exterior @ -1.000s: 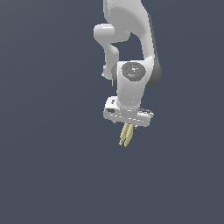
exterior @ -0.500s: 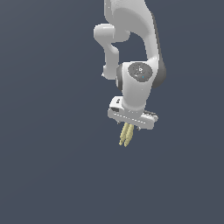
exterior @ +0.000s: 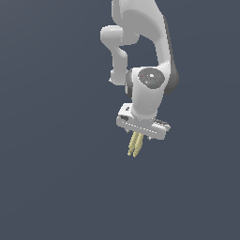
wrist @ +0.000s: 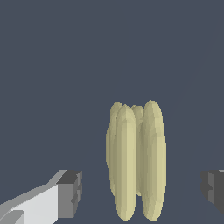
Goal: Pick up the object and move it to a goal position.
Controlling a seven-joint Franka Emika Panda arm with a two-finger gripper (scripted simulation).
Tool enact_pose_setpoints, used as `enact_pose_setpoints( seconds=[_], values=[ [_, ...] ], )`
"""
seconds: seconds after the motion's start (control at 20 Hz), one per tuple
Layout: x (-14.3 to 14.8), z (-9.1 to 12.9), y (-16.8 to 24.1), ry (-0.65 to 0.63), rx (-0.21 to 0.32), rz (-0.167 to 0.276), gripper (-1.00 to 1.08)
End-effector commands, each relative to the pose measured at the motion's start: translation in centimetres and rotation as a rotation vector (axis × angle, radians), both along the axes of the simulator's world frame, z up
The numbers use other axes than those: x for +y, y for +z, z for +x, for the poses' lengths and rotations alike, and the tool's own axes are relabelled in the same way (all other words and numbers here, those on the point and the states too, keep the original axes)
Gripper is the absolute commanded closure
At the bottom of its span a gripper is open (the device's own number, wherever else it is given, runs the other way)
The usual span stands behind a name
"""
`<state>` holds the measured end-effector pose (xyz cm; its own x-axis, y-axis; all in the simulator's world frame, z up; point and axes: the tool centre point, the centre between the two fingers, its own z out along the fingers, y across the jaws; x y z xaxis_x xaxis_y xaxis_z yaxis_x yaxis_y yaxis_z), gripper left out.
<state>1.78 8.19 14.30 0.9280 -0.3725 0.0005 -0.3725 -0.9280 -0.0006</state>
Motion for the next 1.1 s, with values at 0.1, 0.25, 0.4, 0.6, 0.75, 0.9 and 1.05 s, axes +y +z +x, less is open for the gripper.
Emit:
enact_pose_setpoints(
  seconds=[0.1, 0.25, 0.4, 0.6, 0.75, 0.9, 1.05],
  values=[
    [0.0, -0.1, -1.6, -0.001, 0.001, 0.000, -0.92],
    [0.0, -0.1, -3.2, -0.003, 0.001, 0.000, -0.92],
    [0.0, -0.1, -4.3, -0.003, 0.001, 0.000, -0.92],
    [0.0, 0.0, -4.7, -0.004, 0.001, -0.001, -0.92],
    [0.0, 0.0, -4.7, -0.004, 0.001, -0.001, 1.08],
    [0.0, 0.0, -4.7, -0.004, 0.001, -0.001, 1.08],
    [0.0, 0.0, -4.7, -0.004, 0.001, -0.001, 1.08]
  ],
)
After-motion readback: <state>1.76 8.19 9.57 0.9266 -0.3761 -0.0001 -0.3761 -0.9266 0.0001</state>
